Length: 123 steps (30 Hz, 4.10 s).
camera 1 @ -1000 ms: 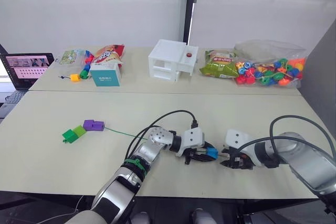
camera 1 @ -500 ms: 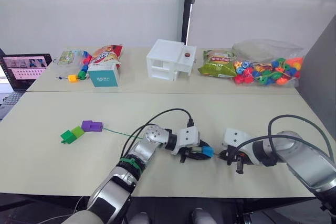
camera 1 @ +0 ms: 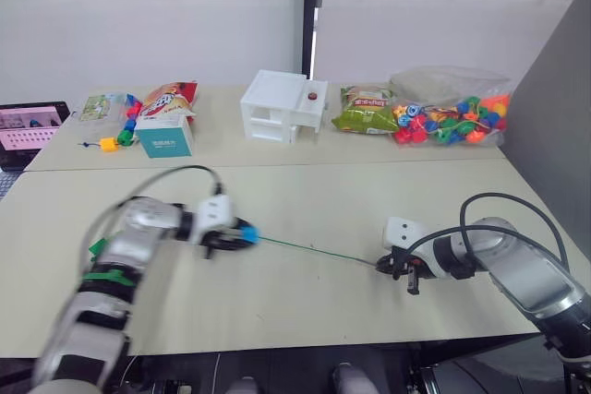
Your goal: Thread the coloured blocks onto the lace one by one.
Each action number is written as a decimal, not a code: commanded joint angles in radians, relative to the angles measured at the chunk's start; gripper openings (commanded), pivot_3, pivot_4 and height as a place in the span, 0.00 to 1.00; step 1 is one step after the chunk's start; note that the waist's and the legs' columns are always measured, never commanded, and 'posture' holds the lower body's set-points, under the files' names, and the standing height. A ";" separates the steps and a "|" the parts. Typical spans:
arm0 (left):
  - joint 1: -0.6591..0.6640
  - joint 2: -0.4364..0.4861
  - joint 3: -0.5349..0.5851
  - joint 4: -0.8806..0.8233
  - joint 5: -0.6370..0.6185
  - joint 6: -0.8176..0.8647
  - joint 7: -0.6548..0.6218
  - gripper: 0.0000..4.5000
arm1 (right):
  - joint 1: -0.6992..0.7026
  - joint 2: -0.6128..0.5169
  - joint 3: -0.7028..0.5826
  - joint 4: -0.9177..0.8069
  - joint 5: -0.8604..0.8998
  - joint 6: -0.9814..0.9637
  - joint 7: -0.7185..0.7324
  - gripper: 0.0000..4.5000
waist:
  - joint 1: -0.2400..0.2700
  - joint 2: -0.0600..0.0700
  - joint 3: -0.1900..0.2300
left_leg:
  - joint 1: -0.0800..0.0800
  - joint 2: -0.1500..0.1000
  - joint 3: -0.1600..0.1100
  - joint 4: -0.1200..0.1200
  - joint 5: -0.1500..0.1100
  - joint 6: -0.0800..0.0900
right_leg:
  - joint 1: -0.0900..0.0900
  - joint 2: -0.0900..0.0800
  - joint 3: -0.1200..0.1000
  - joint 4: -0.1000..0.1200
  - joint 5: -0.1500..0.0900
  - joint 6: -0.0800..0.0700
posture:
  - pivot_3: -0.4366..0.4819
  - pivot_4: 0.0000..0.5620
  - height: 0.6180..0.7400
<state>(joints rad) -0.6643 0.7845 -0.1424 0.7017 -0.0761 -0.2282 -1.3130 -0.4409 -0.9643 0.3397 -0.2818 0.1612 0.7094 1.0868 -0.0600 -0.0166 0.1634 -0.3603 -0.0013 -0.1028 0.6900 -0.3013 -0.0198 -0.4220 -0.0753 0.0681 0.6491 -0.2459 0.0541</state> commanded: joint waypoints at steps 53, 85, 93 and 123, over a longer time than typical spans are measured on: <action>-0.542 -0.034 -0.334 0.459 0.577 0.025 -0.064 0.51 | 0.031 0.122 -0.054 -0.103 0.029 0.087 -0.121 0.00 | 0.017 -0.004 0.003 | -0.009 -0.002 -0.002 0.005 0.000 0.000 | -0.004 -0.001 -0.003 0.001 0.000 0.001 | 0.48 0.27 1.00; -0.204 0.352 -0.262 -0.048 0.461 0.039 -0.301 0.31 | 0.013 -0.114 -0.110 0.243 -0.072 -0.239 0.054 0.00 | 0.014 -0.004 0.003 | -0.009 -0.001 -0.001 0.005 0.000 0.000 | -0.004 -0.001 -0.003 0.000 0.000 0.001 | 0.48 0.27 1.00; -0.145 0.363 -0.250 -0.086 0.432 0.091 -0.218 0.31 | -0.052 -0.063 -0.072 0.294 -0.096 -0.276 0.078 0.00 | 0.017 -0.004 0.003 | -0.009 -0.001 -0.001 0.005 0.000 0.000 | -0.004 -0.001 -0.002 0.001 0.000 0.001 | 0.48 0.27 1.00; -0.110 0.335 -0.172 -0.135 0.380 0.177 -0.229 1.00 | -0.131 0.004 -0.040 0.261 -0.164 -0.258 0.147 0.38 | 0.016 -0.003 0.003 | -0.009 -0.001 -0.001 0.005 0.000 0.000 | -0.004 -0.002 -0.002 0.001 0.000 0.001 | 0.48 0.27 1.00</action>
<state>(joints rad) -0.7491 1.0970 -0.3469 0.5794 0.3104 -0.0579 -1.5432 -0.5496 -0.9533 0.3227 -0.0067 0.0035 0.4496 1.2274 -0.0444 -0.0198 0.1664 -0.3690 -0.0023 -0.1034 0.6950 -0.3014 -0.0198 -0.4262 -0.0769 0.0656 0.6498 -0.2457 0.0549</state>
